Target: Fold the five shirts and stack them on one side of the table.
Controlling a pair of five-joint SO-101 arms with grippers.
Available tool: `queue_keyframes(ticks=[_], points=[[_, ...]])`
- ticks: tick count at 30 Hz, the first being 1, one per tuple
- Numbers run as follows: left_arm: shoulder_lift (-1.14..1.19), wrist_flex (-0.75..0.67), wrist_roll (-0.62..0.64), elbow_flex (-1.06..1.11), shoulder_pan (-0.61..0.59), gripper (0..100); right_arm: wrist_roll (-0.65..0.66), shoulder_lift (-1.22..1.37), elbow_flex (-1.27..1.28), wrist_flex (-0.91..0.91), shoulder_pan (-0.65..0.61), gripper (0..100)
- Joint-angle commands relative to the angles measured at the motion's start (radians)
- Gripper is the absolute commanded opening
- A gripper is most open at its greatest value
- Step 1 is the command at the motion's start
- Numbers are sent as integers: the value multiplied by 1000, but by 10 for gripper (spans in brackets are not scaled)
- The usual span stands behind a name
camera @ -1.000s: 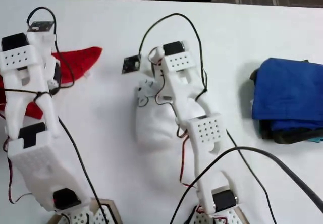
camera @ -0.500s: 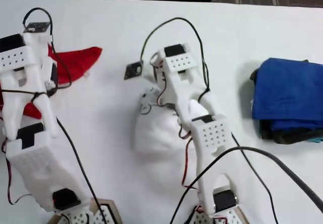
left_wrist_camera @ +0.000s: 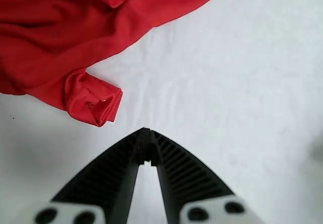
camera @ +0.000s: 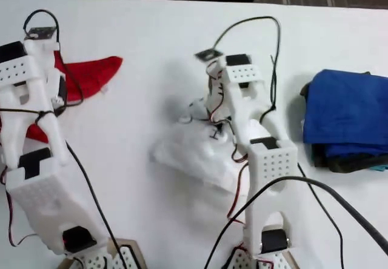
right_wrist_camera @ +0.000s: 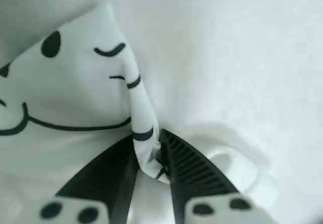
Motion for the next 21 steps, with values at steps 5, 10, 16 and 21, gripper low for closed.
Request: queue_keyframes(ticks=[5, 10, 16, 21], points=[[-77, 12, 0, -51, -8, 28, 25, 7, -8, -62, 56, 20], [-77, 5, 0, -56, -9, 28, -104, -47, -9, -44, 113, 20], [-74, -25, 0, -50, -6, 28, -175, -120, -8, -58, 130, 20], [-71, -31, 0, -50, -6, 28, 152, -179, -8, -8, 65, 26]])
